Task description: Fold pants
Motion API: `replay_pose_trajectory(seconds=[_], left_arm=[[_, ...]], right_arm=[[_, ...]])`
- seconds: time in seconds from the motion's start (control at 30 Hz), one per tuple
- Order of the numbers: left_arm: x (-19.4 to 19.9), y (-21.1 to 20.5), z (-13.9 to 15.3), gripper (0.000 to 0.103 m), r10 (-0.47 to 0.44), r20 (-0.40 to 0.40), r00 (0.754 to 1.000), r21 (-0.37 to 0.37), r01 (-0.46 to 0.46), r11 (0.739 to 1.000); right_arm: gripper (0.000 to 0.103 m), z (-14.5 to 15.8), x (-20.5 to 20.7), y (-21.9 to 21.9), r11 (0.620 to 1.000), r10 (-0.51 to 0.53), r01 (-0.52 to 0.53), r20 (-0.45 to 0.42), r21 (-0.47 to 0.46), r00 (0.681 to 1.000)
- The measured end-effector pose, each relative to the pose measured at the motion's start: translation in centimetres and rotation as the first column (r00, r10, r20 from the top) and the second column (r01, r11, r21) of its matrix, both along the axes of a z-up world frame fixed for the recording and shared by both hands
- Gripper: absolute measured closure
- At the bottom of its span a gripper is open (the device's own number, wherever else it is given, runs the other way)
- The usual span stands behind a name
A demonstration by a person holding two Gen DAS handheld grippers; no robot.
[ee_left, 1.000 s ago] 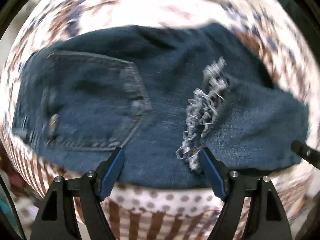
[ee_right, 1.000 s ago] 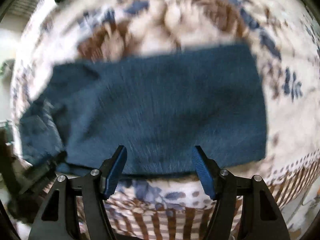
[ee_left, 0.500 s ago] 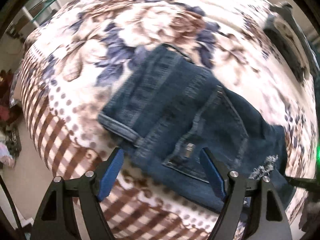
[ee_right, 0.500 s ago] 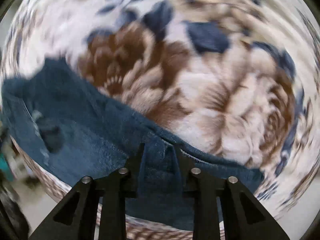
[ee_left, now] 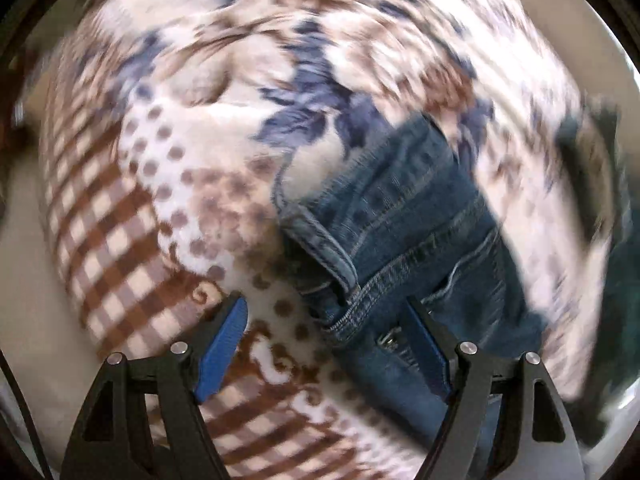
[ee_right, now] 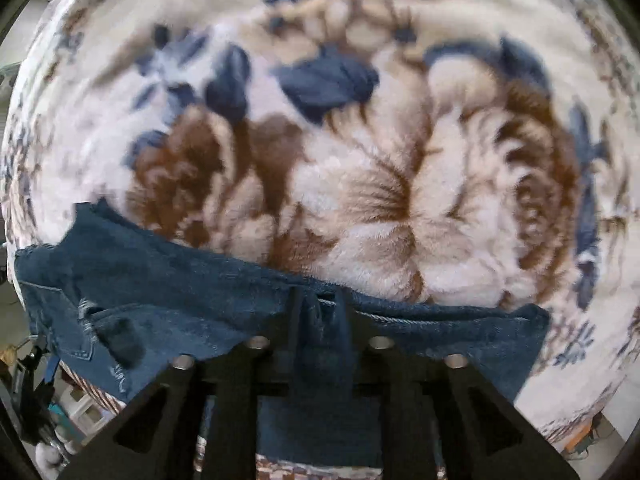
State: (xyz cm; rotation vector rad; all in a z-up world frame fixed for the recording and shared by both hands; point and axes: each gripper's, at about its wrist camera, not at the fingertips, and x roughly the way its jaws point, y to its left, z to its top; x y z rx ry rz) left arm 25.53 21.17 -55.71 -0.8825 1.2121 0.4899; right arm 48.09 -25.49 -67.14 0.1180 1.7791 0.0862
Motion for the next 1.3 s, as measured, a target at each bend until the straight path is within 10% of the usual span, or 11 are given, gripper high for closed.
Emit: replay_pose_trajectory(seconds=[0.03, 0.1, 0.67, 1.3], left_arm=[[-0.7, 0.6, -0.4, 0.026, 0.046, 0.029, 0.998, -0.050, -0.045, 0.998], [-1.7, 1.4, -2.1, 0.026, 0.125, 0.056, 0.991, -0.174, -0.113, 0.978], [-0.7, 1.7, -5.1, 0.025, 0.310, 0.168, 0.936, -0.315, -0.248, 0.916], [3.4, 1.3, -5.8, 0.024, 0.299, 0.200, 0.933, -0.249, -0.247, 0.937]], right_arm=[[0.034, 1.5, -0.5, 0.6, 1.000, 0.000, 0.000, 0.038, -0.012, 0.999], [0.021, 3.8, -1.4, 0.9, 1.000, -0.009, 0.009, 0.089, 0.002, 0.996], [0.021, 5.0, -8.6, 0.7, 0.992, -0.123, 0.125, 0.078, -0.030, 0.989], [0.020, 3.3, -10.3, 2.4, 0.994, -0.076, 0.078, 0.039, -0.071, 0.996]])
